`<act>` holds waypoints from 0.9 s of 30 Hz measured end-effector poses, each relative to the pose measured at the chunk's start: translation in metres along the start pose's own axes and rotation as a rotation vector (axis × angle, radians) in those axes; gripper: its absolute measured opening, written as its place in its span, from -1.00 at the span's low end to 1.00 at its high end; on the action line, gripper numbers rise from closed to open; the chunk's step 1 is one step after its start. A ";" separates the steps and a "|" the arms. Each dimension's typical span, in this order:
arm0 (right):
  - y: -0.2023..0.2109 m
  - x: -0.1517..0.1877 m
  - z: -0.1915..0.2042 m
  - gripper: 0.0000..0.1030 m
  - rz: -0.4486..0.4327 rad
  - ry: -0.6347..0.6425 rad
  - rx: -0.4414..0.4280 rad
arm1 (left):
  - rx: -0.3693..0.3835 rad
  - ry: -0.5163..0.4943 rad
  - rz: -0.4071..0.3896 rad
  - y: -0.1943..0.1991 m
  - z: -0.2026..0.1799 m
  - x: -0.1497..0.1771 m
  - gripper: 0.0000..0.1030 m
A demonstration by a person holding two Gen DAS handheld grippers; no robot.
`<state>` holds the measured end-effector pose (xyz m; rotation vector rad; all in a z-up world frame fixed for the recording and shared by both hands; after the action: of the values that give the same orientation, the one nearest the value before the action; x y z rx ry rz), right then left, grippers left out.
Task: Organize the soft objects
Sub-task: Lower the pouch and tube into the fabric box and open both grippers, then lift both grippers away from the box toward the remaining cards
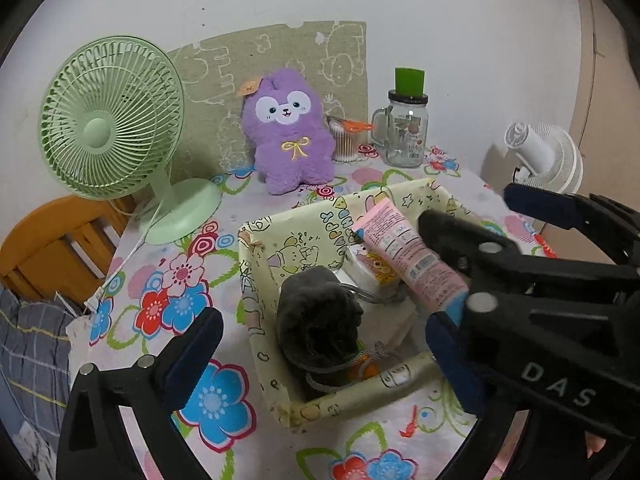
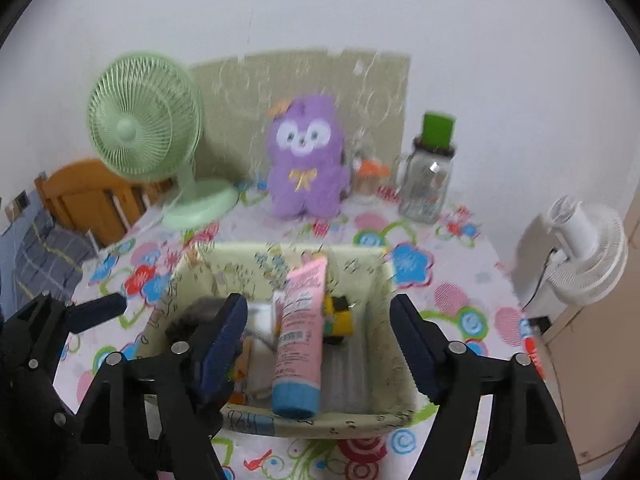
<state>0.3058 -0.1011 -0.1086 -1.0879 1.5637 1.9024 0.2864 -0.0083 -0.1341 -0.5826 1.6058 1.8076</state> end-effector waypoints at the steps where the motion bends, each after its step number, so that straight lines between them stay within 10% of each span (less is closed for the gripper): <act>1: 0.004 0.000 0.000 0.50 0.001 0.006 0.007 | 0.009 0.010 -0.002 0.003 0.000 0.000 1.00; 27: 0.108 0.023 0.008 0.82 -0.065 0.031 0.017 | -0.007 0.014 -0.077 0.094 -0.015 0.017 1.00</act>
<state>0.2087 -0.1243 -0.0611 -1.1523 1.5390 1.8346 0.2059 -0.0247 -0.0824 -0.6524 1.5659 1.7571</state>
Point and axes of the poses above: each gripper's, at about its wrist camera, not at the fingertips, and y roughly against the way its jaws point, z to its left, x to its underside, the point moved 8 cm from there along -y, roughly the way its jaws point, and after that the axes turned 7 degrees about -x, right-handed, at the moved point
